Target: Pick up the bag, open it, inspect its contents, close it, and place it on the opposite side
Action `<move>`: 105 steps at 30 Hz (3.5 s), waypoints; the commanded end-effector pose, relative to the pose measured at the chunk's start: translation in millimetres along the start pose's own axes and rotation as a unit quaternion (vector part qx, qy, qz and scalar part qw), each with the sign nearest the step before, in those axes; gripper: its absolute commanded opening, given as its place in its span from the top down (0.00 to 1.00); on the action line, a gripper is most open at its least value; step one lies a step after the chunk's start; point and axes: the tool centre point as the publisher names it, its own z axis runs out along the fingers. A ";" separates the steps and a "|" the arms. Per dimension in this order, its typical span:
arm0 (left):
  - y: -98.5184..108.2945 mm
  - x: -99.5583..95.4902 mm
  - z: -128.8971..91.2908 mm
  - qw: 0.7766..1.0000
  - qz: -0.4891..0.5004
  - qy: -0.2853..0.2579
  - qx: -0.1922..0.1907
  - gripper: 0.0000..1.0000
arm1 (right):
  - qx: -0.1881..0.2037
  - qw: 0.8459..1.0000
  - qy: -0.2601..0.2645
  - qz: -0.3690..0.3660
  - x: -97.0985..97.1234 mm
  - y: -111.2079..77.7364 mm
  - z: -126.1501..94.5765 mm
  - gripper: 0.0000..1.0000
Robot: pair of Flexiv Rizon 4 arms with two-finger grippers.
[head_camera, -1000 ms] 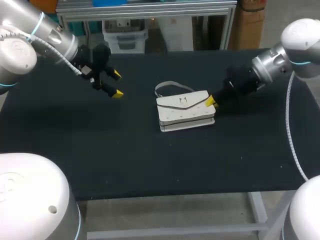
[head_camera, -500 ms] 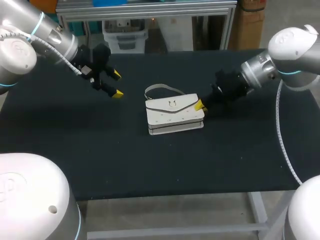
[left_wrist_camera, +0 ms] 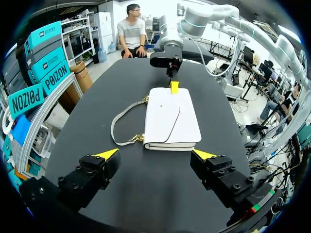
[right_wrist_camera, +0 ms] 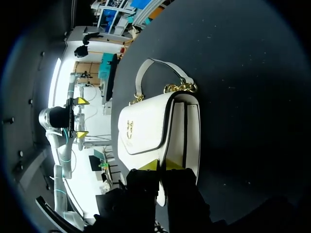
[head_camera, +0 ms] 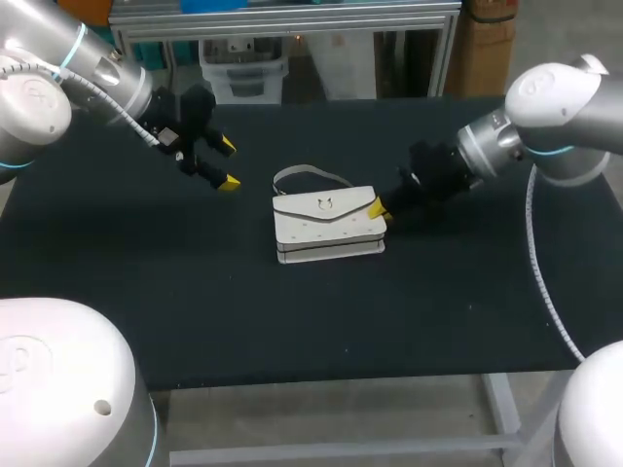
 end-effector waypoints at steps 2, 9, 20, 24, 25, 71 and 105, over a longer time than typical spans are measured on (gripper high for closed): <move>0.5 0.0 1.1 1.000 0.000 -0.001 0.001 0.00 | -0.005 1.000 0.001 0.001 0.4 -2.1 0.9 1.00; 0.5 0.0 1.1 1.000 0.000 -0.001 0.001 0.00 | -0.004 1.000 0.002 0.010 1.3 -5.8 2.4 1.00; 0.5 0.0 1.1 1.000 0.000 -0.001 0.001 0.00 | -0.025 0.999 -0.028 0.014 0.8 -12.1 -28.9 0.00; 0.5 0.0 1.1 1.000 0.000 -0.001 0.001 0.00 | -0.033 0.999 -0.044 0.002 4.7 -12.9 -43.2 0.00; 0.5 0.0 1.1 1.000 0.000 -0.001 0.001 0.00 | -0.034 0.998 -0.049 -0.002 6.3 -13.1 -46.2 0.00; -39.0 30.2 11.3 0.988 0.131 -0.074 0.028 0.00 | -0.064 0.880 -0.256 -0.396 35.3 -45.8 -90.8 0.00; -48.3 23.9 31.2 0.981 0.183 -0.048 0.039 0.00 | 0.035 0.643 -0.247 -0.724 29.1 -76.9 -55.8 0.00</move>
